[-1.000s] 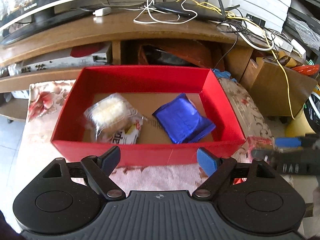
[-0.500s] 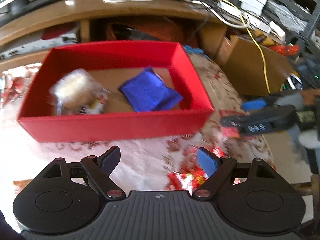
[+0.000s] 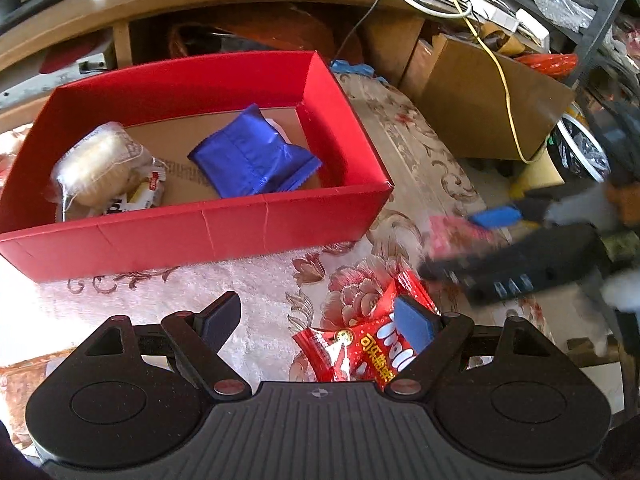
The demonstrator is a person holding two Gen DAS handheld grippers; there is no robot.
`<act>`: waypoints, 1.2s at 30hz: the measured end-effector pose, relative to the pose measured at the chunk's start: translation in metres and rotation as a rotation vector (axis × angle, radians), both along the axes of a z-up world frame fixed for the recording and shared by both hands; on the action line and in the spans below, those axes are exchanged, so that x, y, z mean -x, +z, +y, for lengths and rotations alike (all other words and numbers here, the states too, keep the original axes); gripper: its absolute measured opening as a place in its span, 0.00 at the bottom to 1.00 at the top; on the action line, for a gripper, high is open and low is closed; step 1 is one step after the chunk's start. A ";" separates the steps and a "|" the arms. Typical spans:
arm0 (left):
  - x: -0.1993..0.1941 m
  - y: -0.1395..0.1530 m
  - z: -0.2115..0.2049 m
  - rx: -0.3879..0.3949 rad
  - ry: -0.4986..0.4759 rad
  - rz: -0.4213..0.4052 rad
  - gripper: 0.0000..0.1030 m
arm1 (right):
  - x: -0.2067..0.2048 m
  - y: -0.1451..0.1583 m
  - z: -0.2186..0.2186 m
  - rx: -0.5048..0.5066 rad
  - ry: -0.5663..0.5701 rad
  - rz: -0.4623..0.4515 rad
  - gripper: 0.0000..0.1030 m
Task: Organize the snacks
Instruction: 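Grasp the red Trolli bag with the left gripper while the right gripper reaches for the red-wrapped cake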
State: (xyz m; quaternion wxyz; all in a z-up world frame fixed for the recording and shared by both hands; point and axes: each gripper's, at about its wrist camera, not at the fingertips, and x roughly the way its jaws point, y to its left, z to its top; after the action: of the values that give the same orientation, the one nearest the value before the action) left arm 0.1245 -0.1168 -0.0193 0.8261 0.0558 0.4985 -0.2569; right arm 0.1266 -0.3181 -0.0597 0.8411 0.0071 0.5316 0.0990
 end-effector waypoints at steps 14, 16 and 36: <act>0.025 -0.020 -0.040 -0.149 -0.466 -0.079 0.86 | 0.054 -0.005 0.032 0.090 0.107 0.042 0.81; 0.025 -0.023 -0.049 -0.169 -0.550 -0.102 0.87 | 0.053 -0.006 0.034 0.099 0.118 0.038 0.82; 0.031 -0.035 -0.028 -0.153 -0.386 -0.012 0.64 | 0.065 0.001 0.042 0.091 0.060 0.002 0.45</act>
State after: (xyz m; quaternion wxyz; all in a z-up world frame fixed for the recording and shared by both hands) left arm 0.0935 -0.1451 -0.0543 0.7579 0.2141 0.4918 -0.3714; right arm 0.0613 -0.2763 -0.0586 0.8367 -0.0470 0.5364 0.1000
